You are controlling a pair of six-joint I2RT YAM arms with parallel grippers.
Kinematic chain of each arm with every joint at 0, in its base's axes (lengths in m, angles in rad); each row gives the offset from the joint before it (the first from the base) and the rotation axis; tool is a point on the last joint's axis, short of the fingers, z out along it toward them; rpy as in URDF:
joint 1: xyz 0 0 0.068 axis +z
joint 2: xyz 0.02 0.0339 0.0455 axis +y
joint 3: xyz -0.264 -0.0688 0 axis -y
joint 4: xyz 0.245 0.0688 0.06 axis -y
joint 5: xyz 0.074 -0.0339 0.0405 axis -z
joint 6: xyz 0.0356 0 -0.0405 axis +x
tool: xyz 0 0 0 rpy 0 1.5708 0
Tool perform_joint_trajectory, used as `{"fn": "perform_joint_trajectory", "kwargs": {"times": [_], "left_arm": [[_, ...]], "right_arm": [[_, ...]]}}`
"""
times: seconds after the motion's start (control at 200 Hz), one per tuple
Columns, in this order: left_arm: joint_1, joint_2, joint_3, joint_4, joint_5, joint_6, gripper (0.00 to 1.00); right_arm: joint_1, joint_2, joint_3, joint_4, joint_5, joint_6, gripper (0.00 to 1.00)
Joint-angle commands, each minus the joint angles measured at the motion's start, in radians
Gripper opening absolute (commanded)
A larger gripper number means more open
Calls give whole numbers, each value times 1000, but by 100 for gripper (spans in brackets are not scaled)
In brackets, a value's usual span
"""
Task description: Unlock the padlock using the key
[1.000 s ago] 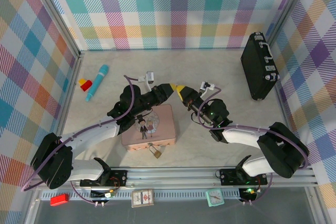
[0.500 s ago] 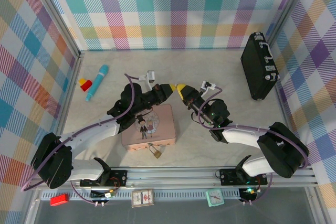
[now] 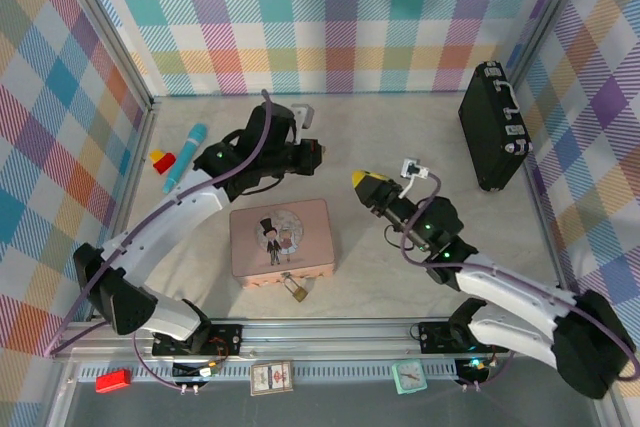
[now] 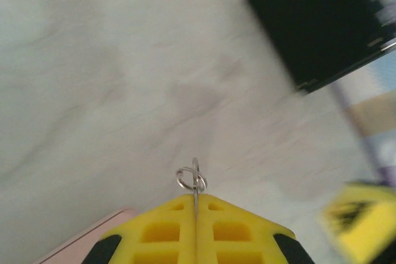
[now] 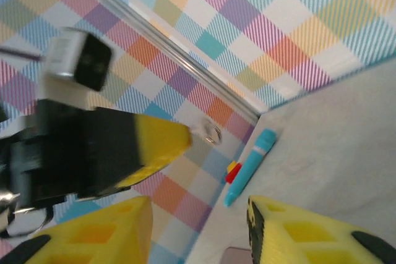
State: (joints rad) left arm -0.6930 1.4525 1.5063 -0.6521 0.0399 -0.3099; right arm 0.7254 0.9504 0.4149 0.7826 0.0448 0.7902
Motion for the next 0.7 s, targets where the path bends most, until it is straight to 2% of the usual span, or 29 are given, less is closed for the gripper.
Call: {"fn": "perform_joint_trajectory", "kwargs": {"times": [0.0,0.1,0.21,0.345,0.44,0.56,0.695], "left_arm": [[-13,32,26,-357,-118,175,0],[-17,33,42,-407,-95,222,0],[-42,15,48,-431,-27,292,0],[-101,-1,54,-467,-15,380,0],[-152,-4,52,-498,-27,437,0],[-175,3,55,-518,-11,470,0],[-181,-16,43,-493,40,494,0]], "right_arm": [[-7,-72,-54,-143,-17,-316,62],[-8,-128,-53,-265,-46,-408,67],[-12,-159,-51,-325,-65,-393,67],[-12,-140,-59,-244,-232,-382,66],[-12,-97,-75,-107,-344,-368,65],[-12,-54,-88,9,-442,-356,63],[-12,-5,-82,52,-527,-374,59]]}}
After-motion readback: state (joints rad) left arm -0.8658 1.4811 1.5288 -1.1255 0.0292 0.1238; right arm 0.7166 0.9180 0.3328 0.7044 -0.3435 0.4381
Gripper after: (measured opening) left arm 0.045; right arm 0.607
